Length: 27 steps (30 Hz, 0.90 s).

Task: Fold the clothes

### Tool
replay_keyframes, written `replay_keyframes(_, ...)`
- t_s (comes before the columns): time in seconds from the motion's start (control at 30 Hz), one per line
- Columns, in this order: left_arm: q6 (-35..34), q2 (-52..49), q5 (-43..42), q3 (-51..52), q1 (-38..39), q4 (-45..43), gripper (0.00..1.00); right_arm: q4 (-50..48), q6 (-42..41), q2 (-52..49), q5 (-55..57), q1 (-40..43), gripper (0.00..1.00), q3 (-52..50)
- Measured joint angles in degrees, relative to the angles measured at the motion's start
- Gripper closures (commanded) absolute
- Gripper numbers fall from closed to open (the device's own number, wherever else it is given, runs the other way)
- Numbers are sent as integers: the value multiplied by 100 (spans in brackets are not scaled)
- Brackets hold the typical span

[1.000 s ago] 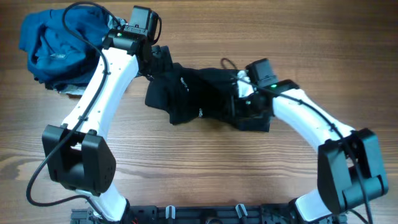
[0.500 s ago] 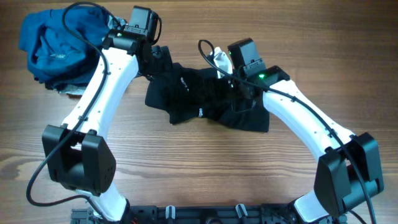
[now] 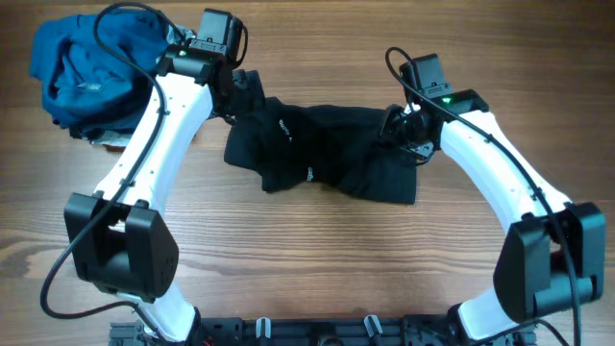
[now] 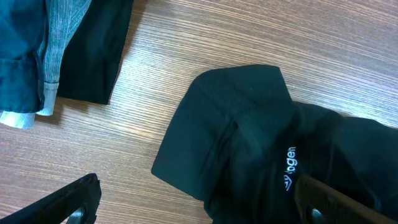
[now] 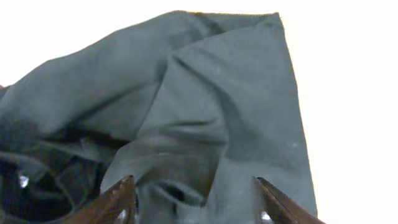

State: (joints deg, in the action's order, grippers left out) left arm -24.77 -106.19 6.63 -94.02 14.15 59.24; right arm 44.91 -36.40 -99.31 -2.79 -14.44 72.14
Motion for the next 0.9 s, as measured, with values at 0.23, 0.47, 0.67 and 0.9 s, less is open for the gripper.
replay_keyframes(0.23, 0, 0, 170, 0, -4, -20, 0, -619, 118, -483, -299, 2, 96, -26)
replay_keyframes(0.47, -2, 0, 258, 0, -90, -57, 0, -2288, 671, -492, -1036, -37, 94, -55)
replay_keyframes(0.67, 0, 0, 258, 0, -105, -101, 0, -2905, 914, -579, -1191, -455, 1, -57)
replay_keyframes(0.9, -4, 0, 33, 0, -116, 216, 0, -1261, 1429, -28, -1438, 116, 1, 328)
